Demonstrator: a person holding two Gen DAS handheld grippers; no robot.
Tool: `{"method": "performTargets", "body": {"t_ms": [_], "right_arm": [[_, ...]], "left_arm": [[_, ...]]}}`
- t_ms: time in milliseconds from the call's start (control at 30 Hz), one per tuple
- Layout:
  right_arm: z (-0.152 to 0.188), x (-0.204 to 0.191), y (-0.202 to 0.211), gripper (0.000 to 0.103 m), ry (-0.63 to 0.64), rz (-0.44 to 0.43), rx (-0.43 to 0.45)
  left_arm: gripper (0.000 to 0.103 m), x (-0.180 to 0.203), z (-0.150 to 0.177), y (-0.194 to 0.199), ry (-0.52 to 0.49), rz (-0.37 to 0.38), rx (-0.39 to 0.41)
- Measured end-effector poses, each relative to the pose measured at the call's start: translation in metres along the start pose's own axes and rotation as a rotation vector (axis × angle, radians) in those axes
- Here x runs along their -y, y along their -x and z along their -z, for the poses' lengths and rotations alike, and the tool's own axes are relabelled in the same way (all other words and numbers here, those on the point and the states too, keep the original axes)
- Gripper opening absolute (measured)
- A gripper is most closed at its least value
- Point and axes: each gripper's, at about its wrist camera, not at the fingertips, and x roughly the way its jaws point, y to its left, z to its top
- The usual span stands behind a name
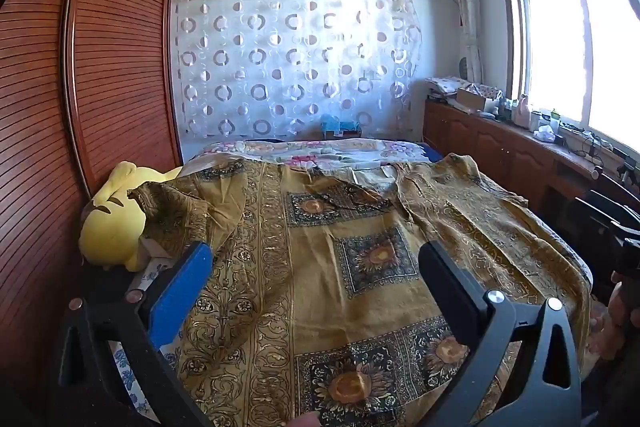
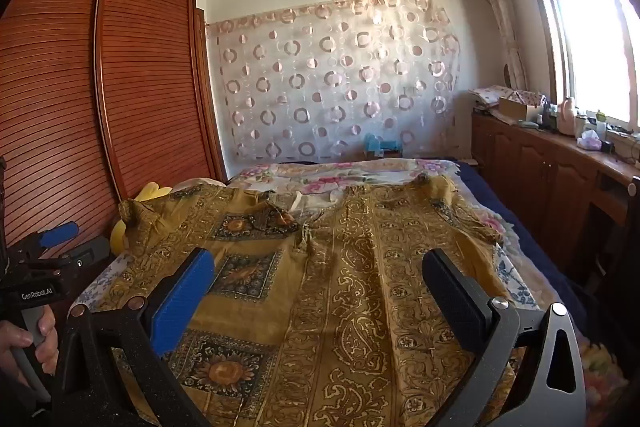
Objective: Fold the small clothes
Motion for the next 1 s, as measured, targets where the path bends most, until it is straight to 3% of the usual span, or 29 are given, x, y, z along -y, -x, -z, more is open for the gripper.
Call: {"method": "performTargets", "body": {"t_ms": [1000], "right_arm": [[0.002,-0.0033,-0.0005,0.103,0.005,-0.01,-0.008]], "left_arm": [[0.103,0.0076,-0.0019,0.0083,-0.013,0.007,0.0]]}}
